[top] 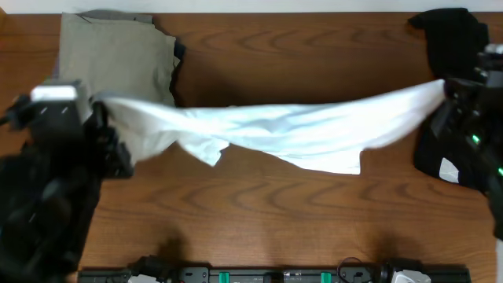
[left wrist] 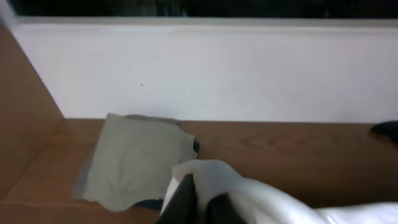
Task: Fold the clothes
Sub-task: 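Lift and stretch the T-shirt between both grippers, pulling apart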
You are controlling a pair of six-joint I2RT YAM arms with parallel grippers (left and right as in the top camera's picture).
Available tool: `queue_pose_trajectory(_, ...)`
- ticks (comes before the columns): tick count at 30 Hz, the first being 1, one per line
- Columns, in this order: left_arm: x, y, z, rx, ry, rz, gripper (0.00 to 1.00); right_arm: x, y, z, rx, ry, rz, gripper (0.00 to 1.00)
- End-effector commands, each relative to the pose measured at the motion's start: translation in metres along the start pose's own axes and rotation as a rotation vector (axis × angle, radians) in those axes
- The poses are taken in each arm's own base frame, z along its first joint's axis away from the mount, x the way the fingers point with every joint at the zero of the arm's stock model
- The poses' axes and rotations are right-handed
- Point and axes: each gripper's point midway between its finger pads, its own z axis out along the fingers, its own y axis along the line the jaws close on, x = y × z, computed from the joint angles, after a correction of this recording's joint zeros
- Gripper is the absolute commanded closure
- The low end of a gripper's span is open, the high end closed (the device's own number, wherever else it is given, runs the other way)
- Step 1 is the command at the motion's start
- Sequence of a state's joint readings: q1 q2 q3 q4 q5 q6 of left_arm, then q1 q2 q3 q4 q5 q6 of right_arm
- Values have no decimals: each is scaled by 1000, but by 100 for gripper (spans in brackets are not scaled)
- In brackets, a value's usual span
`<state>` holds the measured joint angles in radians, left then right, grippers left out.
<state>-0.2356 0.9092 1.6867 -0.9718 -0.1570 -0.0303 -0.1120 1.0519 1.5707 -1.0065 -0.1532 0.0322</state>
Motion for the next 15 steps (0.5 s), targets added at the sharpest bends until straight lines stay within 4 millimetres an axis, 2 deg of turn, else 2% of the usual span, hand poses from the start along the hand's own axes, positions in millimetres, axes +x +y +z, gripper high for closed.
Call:
queue_pose_trajectory(1, -10, -1, -17, 26, -20, -28, 94, -16, 2, -33, 12, -36, -31, 99)
queue_pose_trajectory(6, -6, -12, -27, 100, 22, -59, 94, -16, 0, -72, 62, -12, -25, 99)
queue_pose_trajectory(9, 1, -17, -18, 113, 69, -61, 94, -17, -3, -82, 90, 4, -24, 99)
queue_pose_trajectory(12, 13, -21, 6, 101, 152, -51, 94, -17, -8, -76, 113, 39, -21, 99)
queue_pose_trajectory(15, 25, -26, 40, 89, 244, -36, 94, -11, -13, -49, 115, 121, -17, 99)
